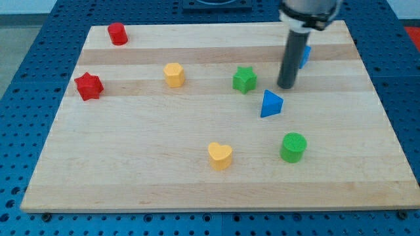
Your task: Move the green star towards top center of the board
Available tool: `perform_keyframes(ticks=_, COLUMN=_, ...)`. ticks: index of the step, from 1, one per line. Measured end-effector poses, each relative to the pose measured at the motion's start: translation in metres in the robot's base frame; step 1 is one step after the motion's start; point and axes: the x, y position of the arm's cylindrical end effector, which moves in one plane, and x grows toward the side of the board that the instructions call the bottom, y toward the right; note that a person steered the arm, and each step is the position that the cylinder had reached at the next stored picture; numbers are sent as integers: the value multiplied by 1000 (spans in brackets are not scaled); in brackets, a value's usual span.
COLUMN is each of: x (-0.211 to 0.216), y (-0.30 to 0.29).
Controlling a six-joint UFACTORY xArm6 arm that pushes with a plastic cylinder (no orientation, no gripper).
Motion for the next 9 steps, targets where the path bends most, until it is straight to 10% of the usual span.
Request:
perform_keyframes(ticks=4, x=41, y=-85)
perform_keyframes(ticks=9, x=-50, y=-105)
